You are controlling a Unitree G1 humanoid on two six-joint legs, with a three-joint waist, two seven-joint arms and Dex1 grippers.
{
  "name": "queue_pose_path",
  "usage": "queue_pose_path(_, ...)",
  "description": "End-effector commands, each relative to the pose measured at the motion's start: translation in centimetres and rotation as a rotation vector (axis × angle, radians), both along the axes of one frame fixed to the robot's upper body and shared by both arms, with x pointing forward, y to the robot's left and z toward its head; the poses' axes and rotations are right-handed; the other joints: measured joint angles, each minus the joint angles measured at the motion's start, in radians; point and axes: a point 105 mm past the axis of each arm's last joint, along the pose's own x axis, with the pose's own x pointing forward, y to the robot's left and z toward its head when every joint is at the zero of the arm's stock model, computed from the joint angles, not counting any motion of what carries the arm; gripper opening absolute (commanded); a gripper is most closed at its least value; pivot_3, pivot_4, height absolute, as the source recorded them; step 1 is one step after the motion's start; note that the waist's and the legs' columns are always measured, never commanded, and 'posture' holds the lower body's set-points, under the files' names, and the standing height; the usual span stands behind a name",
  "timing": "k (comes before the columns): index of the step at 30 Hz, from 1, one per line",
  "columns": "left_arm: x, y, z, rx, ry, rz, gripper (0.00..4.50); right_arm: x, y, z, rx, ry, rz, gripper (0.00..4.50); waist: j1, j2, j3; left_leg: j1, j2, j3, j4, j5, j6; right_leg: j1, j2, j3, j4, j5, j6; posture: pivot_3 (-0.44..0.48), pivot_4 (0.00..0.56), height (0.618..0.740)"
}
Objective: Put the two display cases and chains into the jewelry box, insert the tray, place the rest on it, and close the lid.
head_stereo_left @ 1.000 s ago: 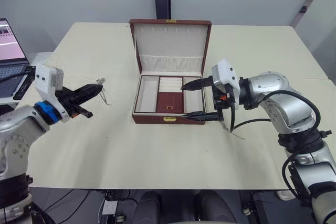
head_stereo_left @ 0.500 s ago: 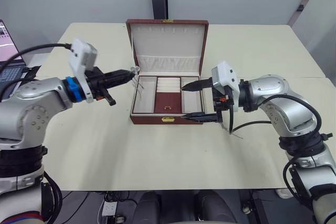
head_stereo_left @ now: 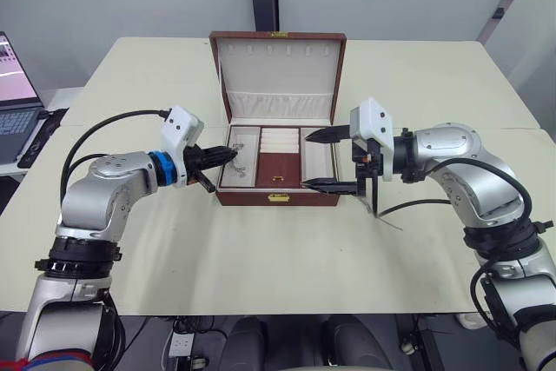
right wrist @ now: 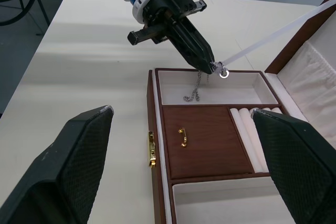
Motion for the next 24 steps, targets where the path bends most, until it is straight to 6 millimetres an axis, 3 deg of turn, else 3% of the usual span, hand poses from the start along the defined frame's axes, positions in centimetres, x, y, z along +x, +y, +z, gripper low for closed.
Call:
queue_pose_path(1,0.4,-0.2,0.7,0.008,-0.034,0.001,0.01,-0.4,0.0,1.1,-0.001,-0.055,0.006,4.5,0.0,0.0,0.0,0.0,0.0,0.0,0.0,0.0,0.0,0.0,0.0,0.0,0.0,0.0,0.0,0.0,0.15,0.74)
queue_pose_path(4,0.3,-0.4,0.8,0.004,-0.031,-0.011,0.67,-0.4,0.0,0.9,-0.001,-0.053,0.003,4.5,0.0,0.0,0.0,0.0,0.0,0.0,0.0,0.0,0.0,0.0,0.0,0.0,0.0,0.0,0.0,0.0,0.15,0.74)
queue_pose_path(9,-0.1,-0.4,1.9,-0.007,-0.077,-0.027,2.2,-0.3,-0.2,0.6,-0.007,-0.048,0.0,4.5,0.0,0.0,0.0,0.0,0.0,0.0,0.0,0.0,0.0,0.0,0.0,0.0,0.0,0.0,0.0,0.0,0.15,0.74)
queue_pose_path(14,-2.6,0.0,3.8,-0.028,-0.124,-0.09,3.79,-0.4,-0.5,0.7,-0.012,-0.066,-0.007,4.5,-0.003,0.0,0.0,0.0,0.0,0.0,0.0,0.0,0.0,0.0,0.0,0.001,0.0,0.0,0.0,0.0,0.15,0.74)
queue_pose_path(16,-3.6,1.3,4.5,-0.028,-0.141,-0.067,4.34,-0.4,-1.1,1.0,-0.001,-0.08,-0.026,4.5,-0.004,0.0,0.0,0.0,0.001,0.0,0.0,0.0,0.0,0.0,0.0,0.001,0.0,0.0,0.0,0.0,0.15,0.74)
queue_pose_path(19,-4.6,4.6,5.0,-0.01,-0.153,0.035,4.46,-0.1,-2.6,1.1,-0.007,-0.091,-0.082,4.5,-0.003,0.0,0.0,0.0,0.001,-0.001,-0.001,0.0,0.0,0.0,0.0,0.002,0.0,0.0,0.0,0.0,0.15,0.74)
queue_pose_path(24,-6.0,10.3,3.8,0.086,-0.149,0.235,4.46,0.3,-5.4,0.8,-0.029,-0.113,-0.189,4.5,-0.001,0.0,0.0,0.0,0.001,0.0,-0.001,0.0,0.0,0.0,-0.001,0.001,0.0,0.0,0.0,0.0,0.15,0.74)
